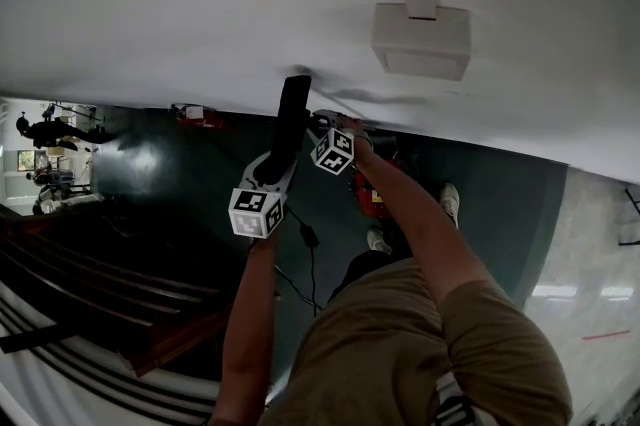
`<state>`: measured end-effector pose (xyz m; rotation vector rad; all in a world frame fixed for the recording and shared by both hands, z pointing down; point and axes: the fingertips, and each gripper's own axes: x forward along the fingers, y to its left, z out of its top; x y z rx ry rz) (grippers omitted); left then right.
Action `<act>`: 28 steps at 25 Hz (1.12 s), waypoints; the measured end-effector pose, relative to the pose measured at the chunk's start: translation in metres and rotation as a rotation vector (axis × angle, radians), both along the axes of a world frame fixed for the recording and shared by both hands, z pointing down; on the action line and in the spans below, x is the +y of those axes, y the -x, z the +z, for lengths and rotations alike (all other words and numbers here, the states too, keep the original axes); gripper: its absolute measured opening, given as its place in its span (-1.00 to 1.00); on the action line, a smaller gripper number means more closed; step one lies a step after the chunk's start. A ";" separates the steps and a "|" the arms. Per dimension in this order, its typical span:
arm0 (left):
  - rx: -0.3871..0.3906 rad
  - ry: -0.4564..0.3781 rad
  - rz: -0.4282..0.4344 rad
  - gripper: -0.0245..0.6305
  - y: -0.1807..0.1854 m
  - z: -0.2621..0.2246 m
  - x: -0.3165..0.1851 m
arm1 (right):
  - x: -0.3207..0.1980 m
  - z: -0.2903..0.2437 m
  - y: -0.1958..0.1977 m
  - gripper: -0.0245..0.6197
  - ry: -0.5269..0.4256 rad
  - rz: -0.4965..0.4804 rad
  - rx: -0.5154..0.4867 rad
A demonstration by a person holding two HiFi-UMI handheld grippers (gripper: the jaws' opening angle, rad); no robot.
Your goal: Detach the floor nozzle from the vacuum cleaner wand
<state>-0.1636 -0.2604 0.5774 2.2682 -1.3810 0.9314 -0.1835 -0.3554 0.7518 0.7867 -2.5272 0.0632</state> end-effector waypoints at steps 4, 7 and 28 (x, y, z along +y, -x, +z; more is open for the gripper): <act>0.005 -0.008 0.014 -0.40 0.004 0.004 -0.004 | -0.004 -0.001 -0.001 -0.44 0.013 0.005 0.008; 0.013 -0.012 0.016 -0.40 0.005 0.003 -0.007 | -0.006 0.000 -0.001 -0.44 0.018 0.006 0.014; 0.033 -0.041 -0.002 -0.40 -0.002 -0.001 -0.013 | -0.012 0.001 -0.003 -0.44 0.068 -0.028 0.038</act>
